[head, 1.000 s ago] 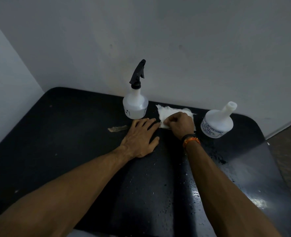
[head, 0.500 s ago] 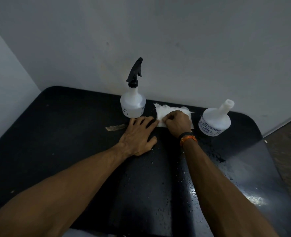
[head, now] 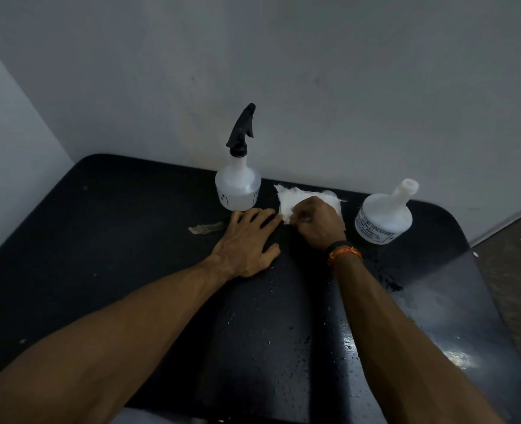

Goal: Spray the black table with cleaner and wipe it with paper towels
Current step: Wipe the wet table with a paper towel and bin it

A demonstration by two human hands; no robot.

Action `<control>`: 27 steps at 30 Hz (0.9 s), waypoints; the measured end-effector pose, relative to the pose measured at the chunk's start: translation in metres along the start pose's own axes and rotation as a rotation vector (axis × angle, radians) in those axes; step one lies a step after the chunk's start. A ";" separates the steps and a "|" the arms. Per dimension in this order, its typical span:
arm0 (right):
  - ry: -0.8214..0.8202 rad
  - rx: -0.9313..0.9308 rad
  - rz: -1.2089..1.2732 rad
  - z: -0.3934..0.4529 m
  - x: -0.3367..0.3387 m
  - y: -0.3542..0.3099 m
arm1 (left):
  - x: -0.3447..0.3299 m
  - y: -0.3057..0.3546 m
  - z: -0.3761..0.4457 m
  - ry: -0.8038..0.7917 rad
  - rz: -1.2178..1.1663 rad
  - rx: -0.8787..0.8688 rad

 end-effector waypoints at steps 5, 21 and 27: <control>0.048 -0.099 0.230 -0.004 0.005 0.011 | -0.001 -0.001 0.000 0.000 0.012 0.003; 0.054 -0.274 0.521 -0.006 0.006 0.025 | -0.005 -0.002 0.002 -0.004 0.030 0.009; 0.152 -0.401 0.645 -0.005 0.007 0.041 | -0.004 -0.002 0.002 0.001 0.034 0.005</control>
Point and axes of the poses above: each hand's wrist, its own z-axis towards the middle knuckle, its own x-axis out of the back of the hand, y = z × x, the point moved 9 cm from there along z, towards the middle knuckle, and after that the axes turned 9 degrees about -z, right-handed, at the moved point
